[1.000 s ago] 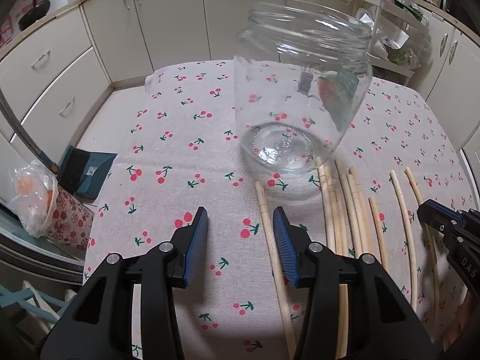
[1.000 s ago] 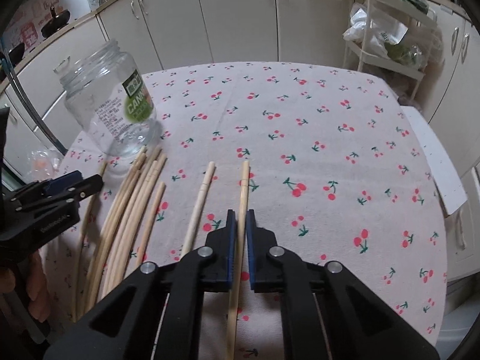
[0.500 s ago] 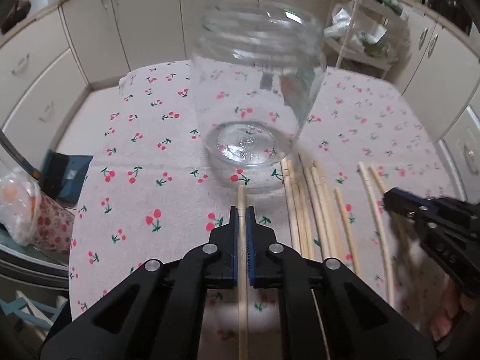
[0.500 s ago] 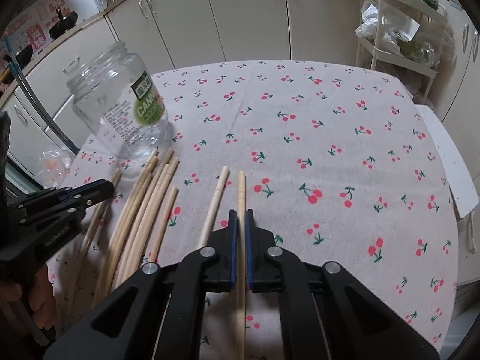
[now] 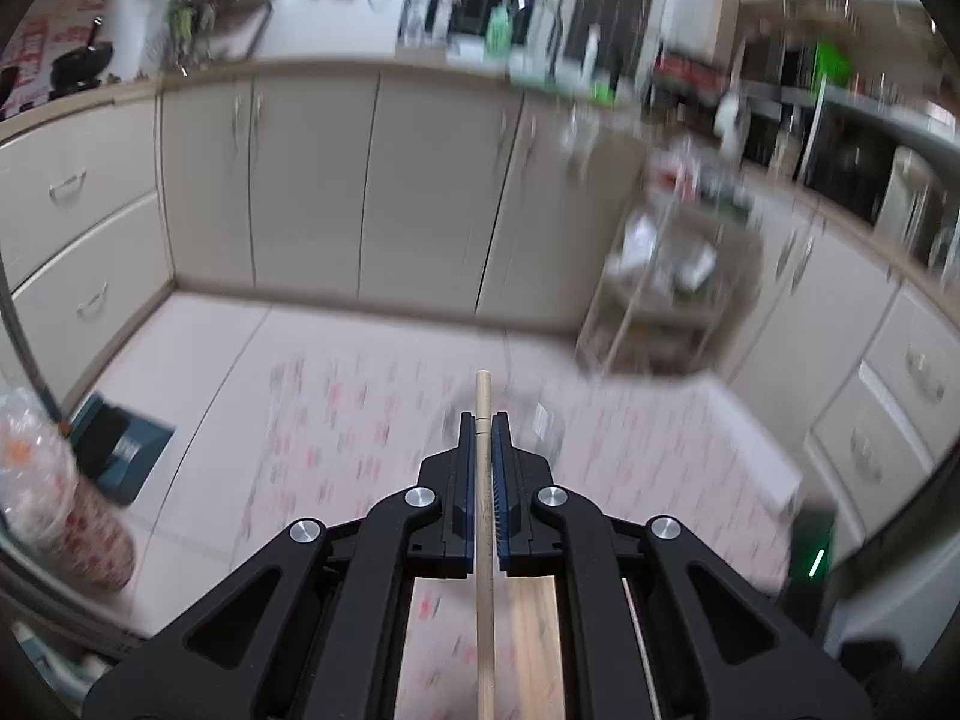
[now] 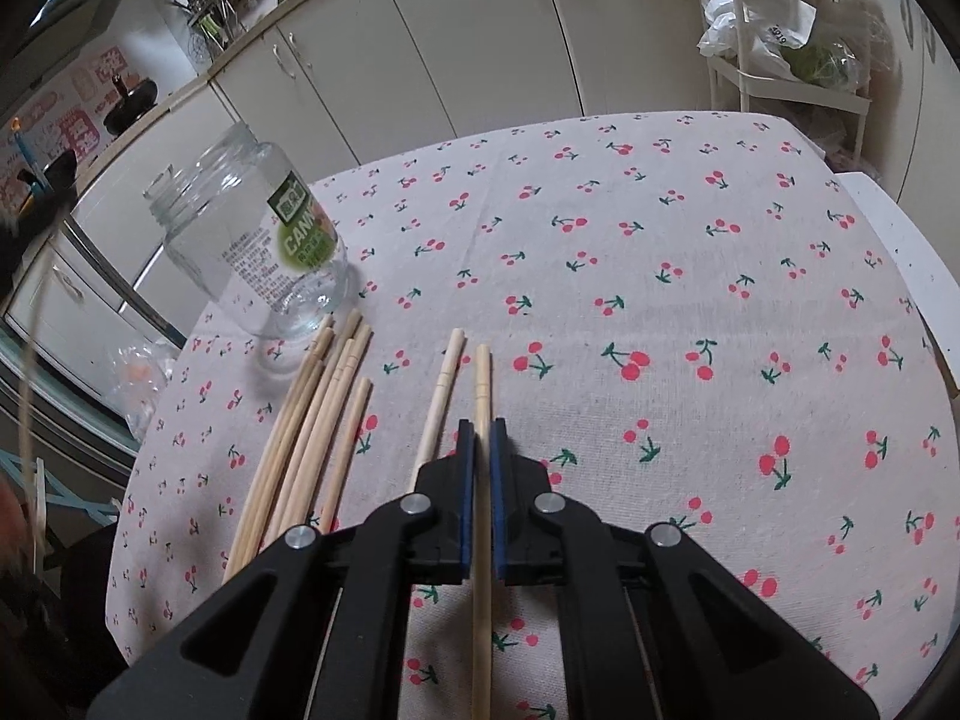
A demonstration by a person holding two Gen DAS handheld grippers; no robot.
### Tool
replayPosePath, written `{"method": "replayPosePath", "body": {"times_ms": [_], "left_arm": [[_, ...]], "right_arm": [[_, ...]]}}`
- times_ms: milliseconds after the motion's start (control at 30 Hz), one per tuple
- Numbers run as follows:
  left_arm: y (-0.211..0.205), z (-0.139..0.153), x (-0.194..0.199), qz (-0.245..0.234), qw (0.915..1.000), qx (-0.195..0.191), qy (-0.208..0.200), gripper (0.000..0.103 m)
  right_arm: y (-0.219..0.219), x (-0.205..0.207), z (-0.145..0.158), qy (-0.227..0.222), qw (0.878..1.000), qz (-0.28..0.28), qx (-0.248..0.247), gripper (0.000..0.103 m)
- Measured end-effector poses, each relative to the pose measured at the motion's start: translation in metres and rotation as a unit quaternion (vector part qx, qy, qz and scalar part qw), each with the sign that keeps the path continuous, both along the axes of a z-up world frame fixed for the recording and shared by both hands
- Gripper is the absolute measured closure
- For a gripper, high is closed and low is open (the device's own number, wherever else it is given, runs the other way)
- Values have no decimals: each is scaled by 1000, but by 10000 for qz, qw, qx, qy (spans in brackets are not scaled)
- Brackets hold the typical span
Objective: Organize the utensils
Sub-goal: 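Lift the left tool's stick upright over the jar while the right tool holds its stick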
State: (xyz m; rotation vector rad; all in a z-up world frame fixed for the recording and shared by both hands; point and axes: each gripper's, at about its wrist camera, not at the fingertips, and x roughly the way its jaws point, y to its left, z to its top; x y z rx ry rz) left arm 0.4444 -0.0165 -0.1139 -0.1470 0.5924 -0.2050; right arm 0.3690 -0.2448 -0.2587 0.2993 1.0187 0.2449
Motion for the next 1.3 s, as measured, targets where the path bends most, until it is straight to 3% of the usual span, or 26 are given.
{"method": "replayPosePath", "body": {"times_ms": [133, 433, 600, 733, 967, 1300], "left_arm": [[1, 31, 22, 205, 9972, -389, -612, 98], [-9, 60, 77, 661, 9863, -700, -1341, 98], [-17, 53, 94, 830, 9803, -637, -1677, 98], [-25, 36, 109, 961, 9798, -507, -1682, 98], [-29, 12, 99, 1117, 9768, -241, -1813, 98], [-32, 19, 88, 1275, 9641, 169, -2325, 98]], "right_arm": [[-1, -1, 0, -39, 10000, 5, 9, 97], [-5, -1, 0, -23, 10000, 12, 96, 97], [-6, -1, -1, -15, 9999, 6, 133, 97], [-6, -1, -1, -29, 9999, 26, 121, 97], [-6, 0, -1, -11, 9998, 18, 173, 97], [-8, 0, -2, -3, 9998, 3, 213, 97]]}}
